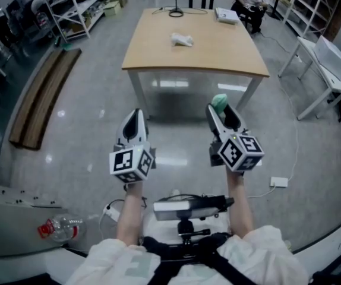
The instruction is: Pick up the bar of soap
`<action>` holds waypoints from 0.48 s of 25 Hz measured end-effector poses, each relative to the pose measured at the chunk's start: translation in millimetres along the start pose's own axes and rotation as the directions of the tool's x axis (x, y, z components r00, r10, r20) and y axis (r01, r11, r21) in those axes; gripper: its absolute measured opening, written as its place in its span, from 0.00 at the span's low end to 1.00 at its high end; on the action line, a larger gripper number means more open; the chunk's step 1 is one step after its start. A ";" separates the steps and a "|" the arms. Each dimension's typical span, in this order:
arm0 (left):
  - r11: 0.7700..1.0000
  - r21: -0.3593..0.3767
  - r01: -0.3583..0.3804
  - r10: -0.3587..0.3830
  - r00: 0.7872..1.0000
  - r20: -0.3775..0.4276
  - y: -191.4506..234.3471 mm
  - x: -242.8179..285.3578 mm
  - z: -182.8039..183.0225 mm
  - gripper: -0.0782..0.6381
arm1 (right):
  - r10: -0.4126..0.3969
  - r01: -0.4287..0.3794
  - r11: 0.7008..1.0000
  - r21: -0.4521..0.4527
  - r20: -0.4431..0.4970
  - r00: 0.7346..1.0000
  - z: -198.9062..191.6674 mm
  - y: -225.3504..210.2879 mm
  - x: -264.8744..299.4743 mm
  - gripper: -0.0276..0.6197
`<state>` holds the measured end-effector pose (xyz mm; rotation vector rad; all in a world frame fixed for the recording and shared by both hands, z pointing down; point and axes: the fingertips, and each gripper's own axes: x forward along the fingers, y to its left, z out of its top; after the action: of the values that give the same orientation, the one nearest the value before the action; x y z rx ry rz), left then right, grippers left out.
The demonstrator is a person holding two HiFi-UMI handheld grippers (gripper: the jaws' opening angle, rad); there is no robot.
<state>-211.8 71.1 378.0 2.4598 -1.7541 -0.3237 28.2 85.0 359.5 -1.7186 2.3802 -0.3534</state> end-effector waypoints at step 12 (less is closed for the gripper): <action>1.000 0.019 -0.023 0.023 1.000 0.005 -136.7 -217.9 -5.0 0.13 | 0.017 -0.018 0.997 0.072 0.014 1.000 -12.4 25.2 -253.1 0.44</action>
<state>-152.9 321.5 379.3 2.4520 -1.7936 -0.3130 81.0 333.9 366.3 -1.6625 2.3418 -0.4185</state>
